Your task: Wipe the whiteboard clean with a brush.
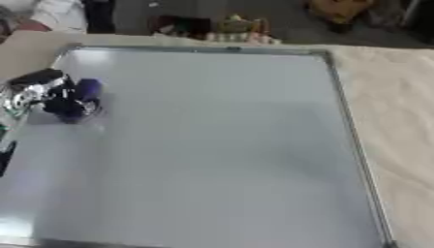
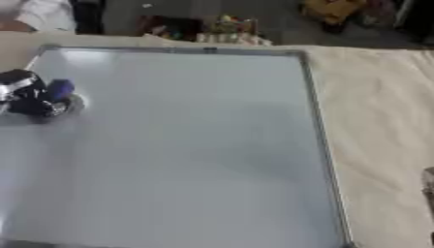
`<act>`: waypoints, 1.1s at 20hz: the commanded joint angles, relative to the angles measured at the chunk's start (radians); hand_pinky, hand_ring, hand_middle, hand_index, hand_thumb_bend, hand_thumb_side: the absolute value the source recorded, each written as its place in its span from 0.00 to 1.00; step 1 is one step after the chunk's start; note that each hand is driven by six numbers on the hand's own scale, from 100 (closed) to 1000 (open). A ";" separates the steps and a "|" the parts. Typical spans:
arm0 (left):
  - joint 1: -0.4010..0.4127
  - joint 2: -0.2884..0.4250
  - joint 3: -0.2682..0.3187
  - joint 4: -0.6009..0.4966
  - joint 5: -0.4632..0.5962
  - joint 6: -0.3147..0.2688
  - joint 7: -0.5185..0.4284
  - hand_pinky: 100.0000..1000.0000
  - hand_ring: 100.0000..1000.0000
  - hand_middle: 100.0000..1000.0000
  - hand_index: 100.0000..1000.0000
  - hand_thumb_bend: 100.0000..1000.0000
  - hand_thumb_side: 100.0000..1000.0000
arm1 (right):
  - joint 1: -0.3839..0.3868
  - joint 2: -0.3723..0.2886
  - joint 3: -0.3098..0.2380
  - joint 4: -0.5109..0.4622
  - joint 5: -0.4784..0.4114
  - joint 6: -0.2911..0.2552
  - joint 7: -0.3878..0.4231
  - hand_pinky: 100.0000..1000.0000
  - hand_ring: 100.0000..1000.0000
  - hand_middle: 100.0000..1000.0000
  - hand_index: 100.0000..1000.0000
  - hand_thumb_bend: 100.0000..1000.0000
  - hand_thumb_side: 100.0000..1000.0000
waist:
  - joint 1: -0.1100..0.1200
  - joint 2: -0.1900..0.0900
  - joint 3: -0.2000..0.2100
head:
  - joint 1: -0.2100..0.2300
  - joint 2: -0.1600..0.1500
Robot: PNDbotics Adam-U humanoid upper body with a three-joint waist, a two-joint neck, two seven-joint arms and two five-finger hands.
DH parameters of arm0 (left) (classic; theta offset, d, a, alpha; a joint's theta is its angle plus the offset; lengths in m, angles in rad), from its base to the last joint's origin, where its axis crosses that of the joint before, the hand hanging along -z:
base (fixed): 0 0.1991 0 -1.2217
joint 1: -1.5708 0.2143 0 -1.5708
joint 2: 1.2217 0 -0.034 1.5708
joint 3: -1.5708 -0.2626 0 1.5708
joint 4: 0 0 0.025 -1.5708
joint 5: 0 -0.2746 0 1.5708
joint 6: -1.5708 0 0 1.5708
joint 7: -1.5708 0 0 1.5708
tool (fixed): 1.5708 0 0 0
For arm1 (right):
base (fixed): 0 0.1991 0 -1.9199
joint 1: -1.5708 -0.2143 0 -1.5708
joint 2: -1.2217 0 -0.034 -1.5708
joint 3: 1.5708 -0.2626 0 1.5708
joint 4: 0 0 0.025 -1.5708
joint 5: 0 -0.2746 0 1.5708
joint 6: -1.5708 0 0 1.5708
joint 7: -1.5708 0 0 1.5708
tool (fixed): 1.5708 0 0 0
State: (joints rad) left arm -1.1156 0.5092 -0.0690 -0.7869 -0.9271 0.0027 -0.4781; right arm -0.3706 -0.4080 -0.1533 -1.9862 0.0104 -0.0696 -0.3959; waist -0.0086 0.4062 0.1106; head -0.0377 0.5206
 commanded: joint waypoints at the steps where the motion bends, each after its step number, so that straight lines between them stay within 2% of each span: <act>1: 0.000 0.006 0.002 -0.002 0.009 0.000 -0.012 0.60 0.78 0.69 0.30 0.23 0.61 | -0.007 -0.009 -0.009 -0.014 0.005 0.004 -0.001 0.89 0.87 0.65 0.87 0.00 1.00 | -0.004 -0.022 0.001 | -0.001 -0.009; 5: 0.000 0.005 0.001 -0.002 0.009 -0.006 -0.021 0.61 0.79 0.71 0.30 0.36 0.59 | -0.005 -0.008 -0.009 -0.014 0.006 0.006 0.000 0.89 0.87 0.65 0.87 0.00 1.00 | -0.004 -0.021 0.003 | -0.001 -0.010; 9: 0.000 0.004 0.001 0.001 0.002 -0.008 -0.022 0.63 0.81 0.73 0.31 0.40 0.60 | -0.005 -0.008 -0.010 -0.014 0.006 0.005 -0.001 0.89 0.86 0.64 0.87 0.00 1.00 | -0.005 -0.020 0.002 | 0.000 -0.011; 12: -0.002 0.003 0.003 0.001 0.000 -0.007 -0.014 0.62 0.80 0.71 0.30 0.32 0.59 | -0.005 -0.007 -0.010 -0.014 0.004 0.004 -0.002 0.89 0.86 0.64 0.87 0.00 1.00 | -0.005 -0.020 0.003 | -0.001 -0.010; 13: -0.002 0.003 0.004 0.001 0.000 -0.005 -0.009 0.62 0.80 0.69 0.30 0.22 0.58 | -0.005 -0.007 -0.010 -0.014 0.004 0.005 -0.003 0.89 0.87 0.64 0.87 0.00 1.00 | -0.005 -0.020 0.004 | -0.001 -0.011; 16: -0.001 0.003 0.005 0.003 0.003 0.000 0.002 0.61 0.79 0.67 0.29 0.16 0.56 | -0.004 -0.007 -0.010 -0.014 0.004 0.006 -0.005 0.89 0.87 0.64 0.87 0.00 1.00 | -0.006 -0.020 0.005 | -0.001 -0.012; 22: -0.003 0.003 0.006 0.002 0.019 0.003 0.004 0.60 0.78 0.65 0.28 0.04 0.61 | -0.003 -0.006 -0.010 -0.014 0.004 0.007 -0.009 0.89 0.87 0.64 0.87 0.00 1.00 | -0.009 -0.021 0.007 | -0.002 -0.013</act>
State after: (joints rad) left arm -1.1166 0.5062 -0.0682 -0.7915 -0.9139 0.0028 -0.4720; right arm -0.3691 -0.3999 -0.1535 -1.9862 0.0117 -0.0639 -0.4013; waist -0.0145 0.4062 0.1173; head -0.0379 0.5170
